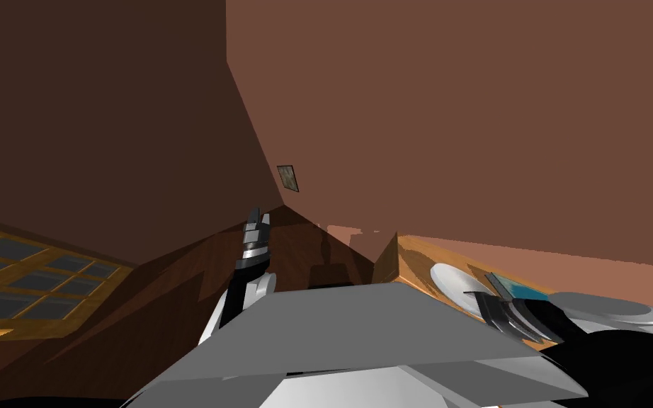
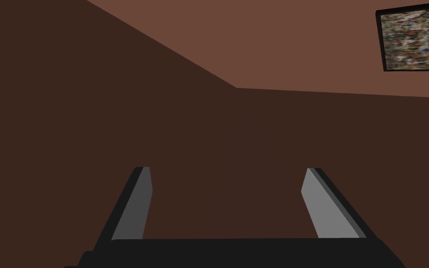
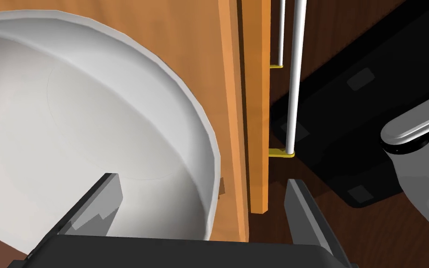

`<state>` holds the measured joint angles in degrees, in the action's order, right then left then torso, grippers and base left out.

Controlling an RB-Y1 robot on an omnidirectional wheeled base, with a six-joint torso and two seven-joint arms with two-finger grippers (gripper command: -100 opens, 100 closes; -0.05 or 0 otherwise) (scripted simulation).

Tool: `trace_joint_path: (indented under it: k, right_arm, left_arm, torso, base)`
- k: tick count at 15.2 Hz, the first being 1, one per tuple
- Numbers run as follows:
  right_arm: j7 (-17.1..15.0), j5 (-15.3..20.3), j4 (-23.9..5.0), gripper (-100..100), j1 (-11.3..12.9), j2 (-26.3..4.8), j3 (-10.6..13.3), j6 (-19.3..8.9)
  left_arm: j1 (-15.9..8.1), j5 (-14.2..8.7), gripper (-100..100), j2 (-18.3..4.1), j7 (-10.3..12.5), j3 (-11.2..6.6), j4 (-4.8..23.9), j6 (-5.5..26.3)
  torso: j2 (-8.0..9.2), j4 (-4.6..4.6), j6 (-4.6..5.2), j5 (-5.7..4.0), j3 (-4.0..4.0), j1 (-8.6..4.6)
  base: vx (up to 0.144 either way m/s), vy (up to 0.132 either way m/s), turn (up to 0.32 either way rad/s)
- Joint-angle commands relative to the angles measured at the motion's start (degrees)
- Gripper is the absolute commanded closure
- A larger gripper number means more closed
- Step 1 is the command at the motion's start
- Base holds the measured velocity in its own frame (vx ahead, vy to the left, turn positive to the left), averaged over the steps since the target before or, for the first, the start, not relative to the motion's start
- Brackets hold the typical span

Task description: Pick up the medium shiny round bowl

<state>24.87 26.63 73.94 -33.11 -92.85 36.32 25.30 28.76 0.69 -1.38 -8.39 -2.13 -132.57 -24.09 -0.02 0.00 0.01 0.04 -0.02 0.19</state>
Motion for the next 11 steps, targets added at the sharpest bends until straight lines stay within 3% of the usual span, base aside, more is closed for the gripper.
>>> trace_joint_path:
  k: [1,5,6,7,11]
  right_arm:
    - [0.29,0.45,-0.88,-100,0.19,1.62,0.25,-0.43]
    - [0.90,1.24,-2.28,-100,0.34,4.87,0.66,-1.43]
    - [0.69,1.05,-1.58,-100,0.21,4.01,0.60,-1.41]
    - [0.73,1.10,-1.66,100,0.23,4.20,0.64,-1.54]
    - [0.77,1.12,-1.64,100,0.23,4.18,0.64,-1.53]
  left_arm:
    - [0.00,0.00,0,0.00,0.00,0.00,0.00,0.00]
    - [0.00,0.00,0,-0.01,0.00,-0.01,0.00,0.00]
    - [0.00,0.00,0,-0.01,0.00,-0.01,0.00,0.00]
    - [0.00,0.00,0,0.00,0.00,-0.01,0.00,0.00]
    - [0.00,0.00,0,0.00,0.00,0.00,0.00,0.00]
  torso:
    - [0.00,0.00,0.00,0.00,0.00,0.00]
    - [0.09,0.02,0.00,-0.07,0.06,-0.27]
    - [0.10,0.03,0.01,-0.08,0.06,-0.27]
    - [0.11,0.03,0.01,-0.06,0.07,-0.24]
    - [0.11,0.03,0.02,-0.05,0.07,-0.17]
  base:
    - [0.015,-0.019,0.091]
    - [0.009,-0.038,0.080]
    - [0.003,-0.022,0.021]
    - [0.001,-0.009,0.002]
    - [0.000,0.000,0.000]
